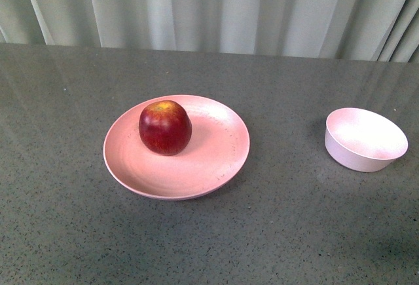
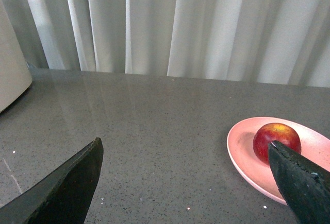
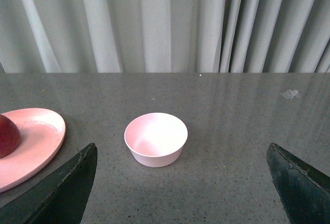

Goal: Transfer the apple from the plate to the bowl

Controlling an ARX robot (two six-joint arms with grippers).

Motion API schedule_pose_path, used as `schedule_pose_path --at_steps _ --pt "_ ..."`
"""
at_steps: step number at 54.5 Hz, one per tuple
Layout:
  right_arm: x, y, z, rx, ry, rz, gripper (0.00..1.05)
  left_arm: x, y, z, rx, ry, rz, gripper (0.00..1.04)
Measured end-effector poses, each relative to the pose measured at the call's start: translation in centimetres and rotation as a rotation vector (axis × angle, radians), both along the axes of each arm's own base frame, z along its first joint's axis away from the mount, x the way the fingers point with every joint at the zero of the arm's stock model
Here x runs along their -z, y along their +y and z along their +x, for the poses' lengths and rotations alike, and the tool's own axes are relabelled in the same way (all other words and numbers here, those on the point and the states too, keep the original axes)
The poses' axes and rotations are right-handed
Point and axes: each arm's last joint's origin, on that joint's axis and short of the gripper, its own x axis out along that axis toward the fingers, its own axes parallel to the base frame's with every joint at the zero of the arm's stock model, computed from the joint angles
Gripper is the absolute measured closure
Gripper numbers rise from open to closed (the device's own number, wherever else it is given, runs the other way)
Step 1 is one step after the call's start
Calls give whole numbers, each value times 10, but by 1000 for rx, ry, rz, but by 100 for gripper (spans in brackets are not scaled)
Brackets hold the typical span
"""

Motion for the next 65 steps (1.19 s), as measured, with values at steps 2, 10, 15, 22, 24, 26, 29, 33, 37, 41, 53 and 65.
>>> schedule_pose_path --at_steps 2,10,15,22,24,26,29,33,37,41,53,65 --pt "0 0 0 0 0 0 9 0 0 0 0 0 0 9" --pt "0 -9 18 16 368 2 9 0 0 0 0 0 0 9" --pt "-9 -17 43 38 380 17 9 0 0 0 0 0 0 9" --pt "-16 -30 98 49 400 33 9 0 0 0 0 0 0 9" --pt "-12 -33 118 52 437 37 9 0 0 0 0 0 0 9" --pt "-7 -36 134 49 466 48 9 0 0 0 0 0 0 9" --pt "2 -38 152 41 515 72 9 0 0 0 0 0 0 9" --pt "11 -42 170 59 561 93 9 0 0 0 0 0 0 9" --pt "21 -44 191 74 605 122 9 0 0 0 0 0 0 9" --pt "26 -44 203 81 622 131 9 0 0 0 0 0 0 9" --pt "41 -36 239 100 670 159 9 0 0 0 0 0 0 9" --pt "57 -28 255 101 725 180 9 0 0 0 0 0 0 9"
